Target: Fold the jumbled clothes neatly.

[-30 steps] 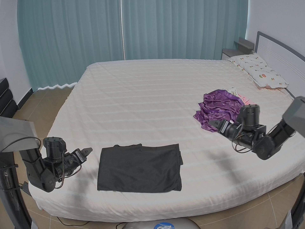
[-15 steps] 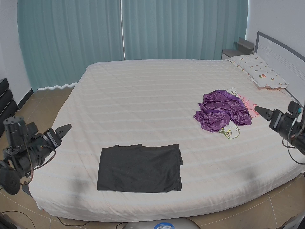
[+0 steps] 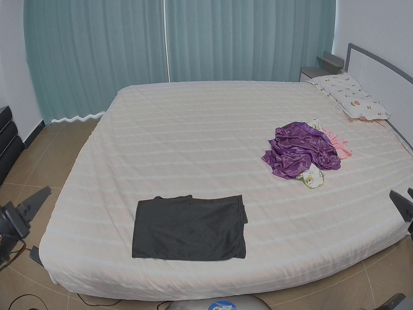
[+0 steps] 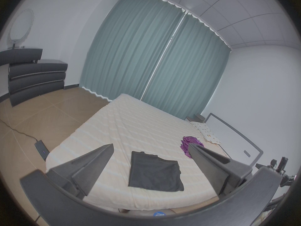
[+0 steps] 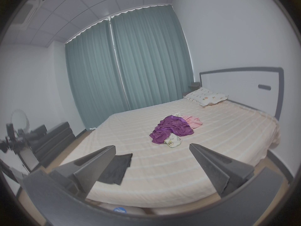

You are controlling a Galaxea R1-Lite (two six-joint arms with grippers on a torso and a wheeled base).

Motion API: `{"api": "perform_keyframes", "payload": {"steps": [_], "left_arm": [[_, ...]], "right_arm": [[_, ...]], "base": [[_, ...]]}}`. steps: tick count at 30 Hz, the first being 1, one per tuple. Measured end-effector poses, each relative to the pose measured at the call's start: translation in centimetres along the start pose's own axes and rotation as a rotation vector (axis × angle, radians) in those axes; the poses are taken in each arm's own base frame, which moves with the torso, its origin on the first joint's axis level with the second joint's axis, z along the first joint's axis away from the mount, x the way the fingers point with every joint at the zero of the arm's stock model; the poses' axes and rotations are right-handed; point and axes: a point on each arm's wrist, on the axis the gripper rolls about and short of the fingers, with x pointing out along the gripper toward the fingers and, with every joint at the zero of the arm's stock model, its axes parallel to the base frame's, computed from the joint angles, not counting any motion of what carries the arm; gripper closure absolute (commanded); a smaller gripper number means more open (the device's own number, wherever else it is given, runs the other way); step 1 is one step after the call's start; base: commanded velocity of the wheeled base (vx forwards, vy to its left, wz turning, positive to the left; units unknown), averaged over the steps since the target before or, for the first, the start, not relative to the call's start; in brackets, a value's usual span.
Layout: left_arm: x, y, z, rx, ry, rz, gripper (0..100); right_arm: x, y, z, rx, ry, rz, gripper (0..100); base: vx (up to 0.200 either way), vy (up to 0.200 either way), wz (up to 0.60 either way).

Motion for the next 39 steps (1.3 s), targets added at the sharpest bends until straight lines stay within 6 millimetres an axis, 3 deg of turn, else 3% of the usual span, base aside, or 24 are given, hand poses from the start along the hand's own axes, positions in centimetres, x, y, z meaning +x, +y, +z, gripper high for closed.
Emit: {"api": "perform_keyframes", "payload": {"steps": [9,16,26,32,39], "left_arm": [[-7.7,0.8,-2.7,0.137,-0.092,-0.056,0],[-10.8,1.6,-5.0,0.242,-0.191,-0.079,0],[-11.8,2.3,-6.8,0.402,-0.281,-0.033,0],[-10.9,3.3,-8.2,0.576,-0.253,0.083,0],[-9.2,4.7,-10.5,0.601,-0.192,0.158,0]], "right_arm": [[-7.2,-0.6,-4.8,-0.205,-0.07,-0.063,0],[-8.4,-1.4,-9.3,-0.295,-0.092,-0.097,0],[-7.6,-1.7,-11.0,-0.319,-0.245,-0.061,0],[-7.5,-1.8,-11.4,-0.268,-0.227,-0.046,0],[-7.5,-1.8,-11.5,-0.235,-0.22,-0.044,0]], "base": [[0.0,0.0,0.0],[0.0,0.0,0.0],[0.0,0.0,0.0],[0.0,0.0,0.0],[0.0,0.0,0.0]]}}
